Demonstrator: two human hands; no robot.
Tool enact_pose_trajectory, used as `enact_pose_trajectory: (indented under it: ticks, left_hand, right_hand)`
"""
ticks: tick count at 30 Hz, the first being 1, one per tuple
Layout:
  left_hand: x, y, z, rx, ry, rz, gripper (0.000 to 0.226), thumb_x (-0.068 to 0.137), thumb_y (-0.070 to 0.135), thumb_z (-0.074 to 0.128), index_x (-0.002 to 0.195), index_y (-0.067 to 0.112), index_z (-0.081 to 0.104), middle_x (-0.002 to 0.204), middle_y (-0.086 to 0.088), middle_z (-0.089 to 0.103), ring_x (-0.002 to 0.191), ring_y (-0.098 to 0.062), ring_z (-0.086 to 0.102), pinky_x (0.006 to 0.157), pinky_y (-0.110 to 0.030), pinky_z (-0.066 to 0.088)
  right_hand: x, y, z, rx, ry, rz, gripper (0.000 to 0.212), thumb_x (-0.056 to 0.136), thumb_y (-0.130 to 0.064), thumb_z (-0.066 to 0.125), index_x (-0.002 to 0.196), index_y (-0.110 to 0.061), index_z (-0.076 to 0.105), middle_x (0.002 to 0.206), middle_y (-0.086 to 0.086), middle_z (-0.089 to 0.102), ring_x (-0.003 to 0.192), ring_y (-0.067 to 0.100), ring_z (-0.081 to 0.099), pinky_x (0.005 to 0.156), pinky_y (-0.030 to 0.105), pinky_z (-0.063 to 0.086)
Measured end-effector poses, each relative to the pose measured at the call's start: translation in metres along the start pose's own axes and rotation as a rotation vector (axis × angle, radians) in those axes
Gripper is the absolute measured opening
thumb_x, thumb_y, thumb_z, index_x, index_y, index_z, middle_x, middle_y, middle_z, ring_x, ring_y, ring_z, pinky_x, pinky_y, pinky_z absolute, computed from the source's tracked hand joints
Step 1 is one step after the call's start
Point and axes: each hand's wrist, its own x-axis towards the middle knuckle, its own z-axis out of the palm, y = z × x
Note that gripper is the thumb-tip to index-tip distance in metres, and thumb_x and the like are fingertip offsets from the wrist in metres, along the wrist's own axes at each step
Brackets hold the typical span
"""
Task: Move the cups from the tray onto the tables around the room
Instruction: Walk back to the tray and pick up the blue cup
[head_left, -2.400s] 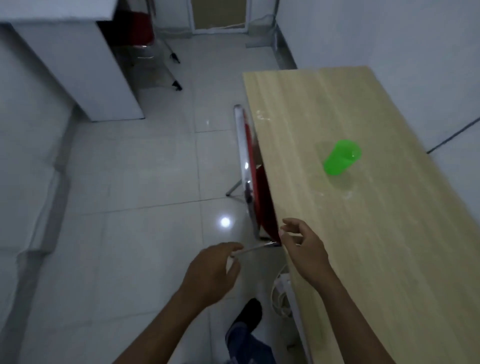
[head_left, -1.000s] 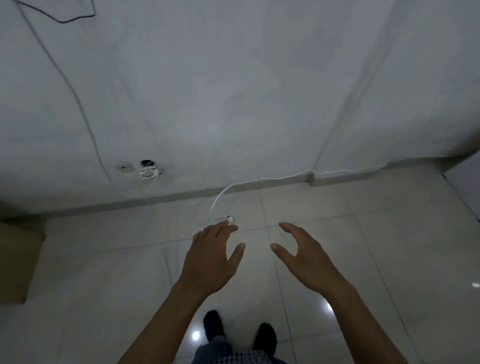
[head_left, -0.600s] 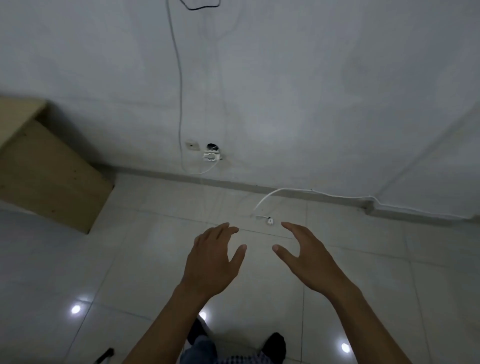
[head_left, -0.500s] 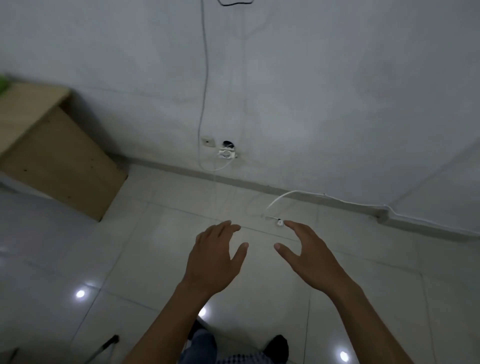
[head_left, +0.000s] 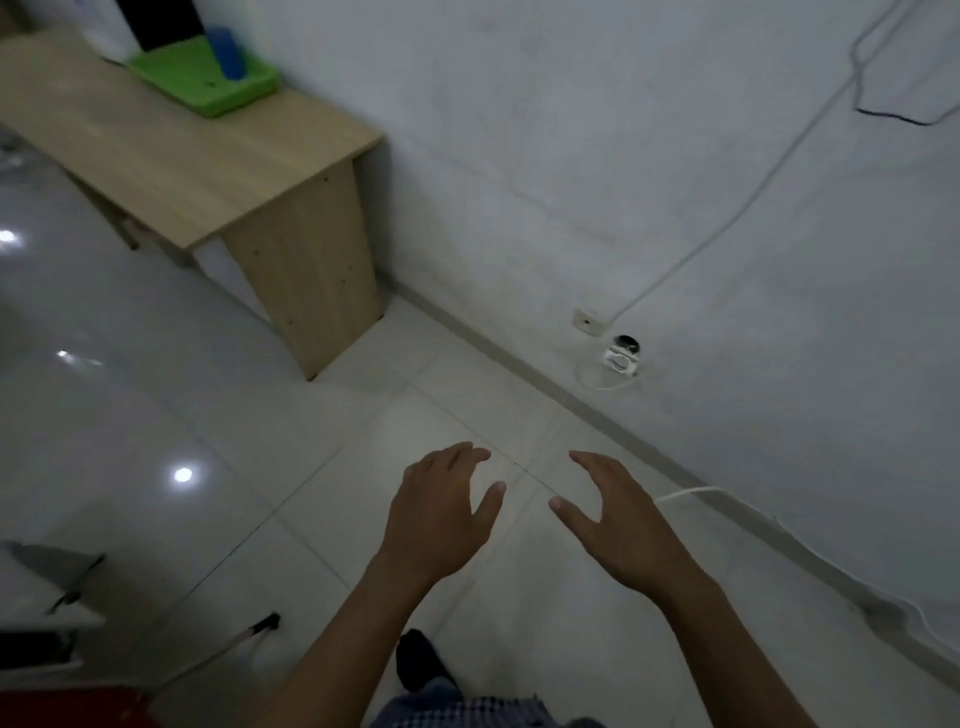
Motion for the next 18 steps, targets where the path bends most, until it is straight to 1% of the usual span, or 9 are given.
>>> enact_pose_trajectory:
  ticks: [1, 5, 7, 10, 14, 15, 18]
  left_hand:
    - [0.003, -0.013, -0.009, -0.001, 0.014, -0.014, 0.047, 0.098, 0.049, 0.052, 0.137, 0.022, 0.055, 0.142, 0.002, 0.057, 0.132, -0.017, 0.050, 0.111, -0.034, 0.032]
    - [0.014, -0.059, -0.035, 0.010, 0.050, -0.088, 0.049, 0.098, 0.051, 0.049, 0.137, 0.022, 0.055, 0.142, 0.002, 0.057, 0.133, -0.017, 0.050, 0.111, -0.034, 0.031]
    - [0.018, -0.077, -0.045, 0.015, 0.062, -0.127, 0.052, 0.096, 0.053, 0.045, 0.136, 0.022, 0.056, 0.141, 0.002, 0.058, 0.132, -0.018, 0.052, 0.111, -0.035, 0.033]
    - [0.029, -0.103, -0.060, 0.021, 0.087, -0.184, 0.048, 0.097, 0.048, 0.051, 0.136, 0.021, 0.057, 0.139, 0.000, 0.059, 0.130, -0.020, 0.054, 0.110, -0.037, 0.035]
    - [0.053, -0.136, -0.085, 0.032, 0.130, -0.258, 0.044, 0.098, 0.043, 0.055, 0.136, 0.020, 0.057, 0.140, 0.000, 0.059, 0.128, -0.020, 0.054, 0.110, -0.037, 0.036]
    - [0.060, -0.145, -0.091, 0.035, 0.133, -0.278, 0.044, 0.099, 0.042, 0.055, 0.137, 0.020, 0.056, 0.141, 0.001, 0.058, 0.130, -0.020, 0.053, 0.110, -0.036, 0.036]
    - [0.090, -0.172, -0.115, 0.043, 0.148, -0.324, 0.044, 0.099, 0.041, 0.055, 0.138, 0.020, 0.056, 0.143, 0.001, 0.056, 0.131, -0.020, 0.052, 0.110, -0.037, 0.036]
  right_hand:
    - [0.011, -0.014, 0.004, -0.007, -0.008, -0.019, 0.067, 0.097, -0.053, 0.058, 0.155, -0.027, 0.036, 0.159, -0.008, 0.038, 0.145, 0.011, 0.037, 0.117, 0.025, 0.025]
    - [0.051, -0.055, 0.020, -0.021, -0.060, -0.082, 0.067, 0.096, -0.055, 0.058, 0.154, -0.029, 0.036, 0.158, -0.007, 0.039, 0.144, 0.010, 0.038, 0.120, 0.031, 0.030]
    - [0.068, -0.072, 0.028, -0.029, -0.093, -0.104, 0.068, 0.096, -0.055, 0.058, 0.155, -0.028, 0.035, 0.158, -0.007, 0.038, 0.144, 0.011, 0.038, 0.119, 0.030, 0.029]
    - [0.098, -0.096, 0.041, -0.055, -0.142, -0.145, 0.068, 0.097, -0.051, 0.058, 0.155, -0.026, 0.035, 0.158, -0.005, 0.039, 0.143, 0.012, 0.039, 0.117, 0.027, 0.027]
    - [0.149, -0.127, 0.061, -0.064, -0.207, -0.195, 0.068, 0.097, -0.052, 0.057, 0.156, -0.027, 0.034, 0.160, -0.004, 0.037, 0.144, 0.013, 0.039, 0.121, 0.037, 0.030]
    - [0.164, -0.135, 0.066, -0.057, -0.223, -0.205, 0.068, 0.097, -0.052, 0.057, 0.156, -0.027, 0.033, 0.160, -0.005, 0.037, 0.144, 0.013, 0.039, 0.121, 0.037, 0.030]
    - [0.214, -0.160, 0.079, -0.017, -0.274, -0.221, 0.069, 0.097, -0.053, 0.056, 0.157, -0.028, 0.031, 0.161, -0.006, 0.035, 0.144, 0.014, 0.038, 0.118, 0.031, 0.029]
